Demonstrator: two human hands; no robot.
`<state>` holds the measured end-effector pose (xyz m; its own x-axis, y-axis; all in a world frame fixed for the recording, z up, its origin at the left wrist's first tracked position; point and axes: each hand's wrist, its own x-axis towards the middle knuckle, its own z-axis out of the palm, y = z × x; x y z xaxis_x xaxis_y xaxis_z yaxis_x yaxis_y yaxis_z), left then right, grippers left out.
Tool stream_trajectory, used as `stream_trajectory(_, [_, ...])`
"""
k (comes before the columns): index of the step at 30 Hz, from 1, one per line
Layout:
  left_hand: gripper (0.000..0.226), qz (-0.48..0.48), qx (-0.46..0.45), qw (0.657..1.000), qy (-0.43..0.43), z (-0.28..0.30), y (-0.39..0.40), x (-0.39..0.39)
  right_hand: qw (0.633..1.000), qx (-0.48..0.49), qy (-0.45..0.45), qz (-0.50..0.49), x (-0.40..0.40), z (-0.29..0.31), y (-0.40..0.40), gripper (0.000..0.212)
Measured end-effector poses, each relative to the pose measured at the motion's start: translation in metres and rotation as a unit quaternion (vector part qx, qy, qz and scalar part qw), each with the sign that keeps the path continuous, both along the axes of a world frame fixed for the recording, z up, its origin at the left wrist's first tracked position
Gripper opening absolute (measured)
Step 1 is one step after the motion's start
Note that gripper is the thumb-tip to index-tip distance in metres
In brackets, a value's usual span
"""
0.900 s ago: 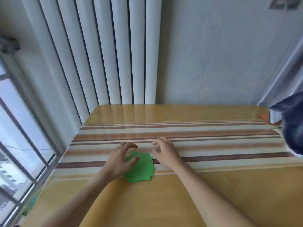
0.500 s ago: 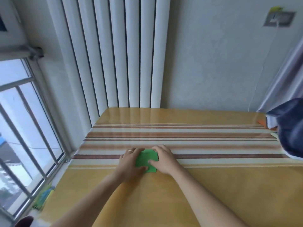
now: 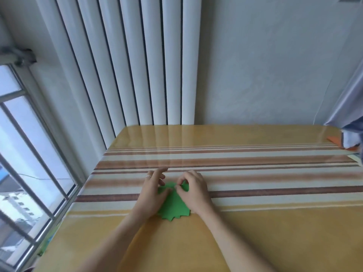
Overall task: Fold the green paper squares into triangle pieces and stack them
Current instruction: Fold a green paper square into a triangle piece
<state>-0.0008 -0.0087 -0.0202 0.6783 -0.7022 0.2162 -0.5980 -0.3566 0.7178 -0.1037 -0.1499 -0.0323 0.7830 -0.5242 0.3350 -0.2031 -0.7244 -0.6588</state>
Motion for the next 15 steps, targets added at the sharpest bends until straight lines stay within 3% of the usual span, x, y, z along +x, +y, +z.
stream_trajectory(5, [0.016,-0.017,0.003,0.999,-0.031,0.004,-0.015,0.005,0.999,0.009,-0.035,-0.018,0.008,-0.006,-0.006,0.020])
stream_trajectory(11, [0.023,-0.001,-0.029,0.998,-0.050,-0.001,-0.017,0.006,0.997,0.038,-0.060,-0.023,0.002,-0.008,-0.009,0.021])
stream_trajectory(15, [0.016,-0.019,-0.032,0.997,-0.069,0.002,-0.016,0.004,0.993,0.081,-0.082,-0.013,-0.002,-0.003,-0.006,0.025])
